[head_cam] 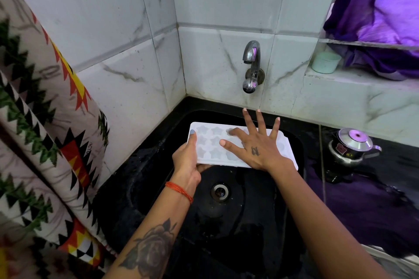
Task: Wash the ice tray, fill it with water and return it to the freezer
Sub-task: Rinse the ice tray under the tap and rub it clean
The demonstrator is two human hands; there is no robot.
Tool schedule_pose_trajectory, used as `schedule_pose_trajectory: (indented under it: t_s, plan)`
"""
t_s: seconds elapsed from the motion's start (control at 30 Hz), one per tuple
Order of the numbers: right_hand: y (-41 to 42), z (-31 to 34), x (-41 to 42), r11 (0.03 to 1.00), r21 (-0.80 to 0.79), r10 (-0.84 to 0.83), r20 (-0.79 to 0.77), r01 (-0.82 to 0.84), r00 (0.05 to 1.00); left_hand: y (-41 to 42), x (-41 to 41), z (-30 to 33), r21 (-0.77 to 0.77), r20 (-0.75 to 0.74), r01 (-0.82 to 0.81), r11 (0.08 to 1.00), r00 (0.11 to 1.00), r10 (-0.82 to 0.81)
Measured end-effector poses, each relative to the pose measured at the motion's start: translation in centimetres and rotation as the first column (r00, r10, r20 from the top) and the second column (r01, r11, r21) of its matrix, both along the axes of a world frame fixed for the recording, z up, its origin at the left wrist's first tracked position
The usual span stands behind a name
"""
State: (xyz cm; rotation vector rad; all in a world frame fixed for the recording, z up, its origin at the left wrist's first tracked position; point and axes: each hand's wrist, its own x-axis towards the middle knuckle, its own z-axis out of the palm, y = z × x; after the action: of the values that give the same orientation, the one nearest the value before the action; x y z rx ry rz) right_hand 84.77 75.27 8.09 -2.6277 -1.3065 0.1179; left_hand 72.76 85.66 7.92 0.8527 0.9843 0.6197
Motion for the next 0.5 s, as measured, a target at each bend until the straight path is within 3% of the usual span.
schedule_pose_trajectory:
  t_s: [0.13,0.5]
  plan:
    - [0.0,0.0,0.0,1.000,0.025,0.009,-0.036,-0.008,0.999,0.0,0.0,-0.1,-0.002,-0.005,0.000,1.000,1.000,0.000]
    - [0.9,0.1,-0.4,0.987,0.156,0.035,0.071,-0.045,0.997,-0.2,0.1,-0.1,-0.005,0.012,-0.002,1.000,1.000,0.002]
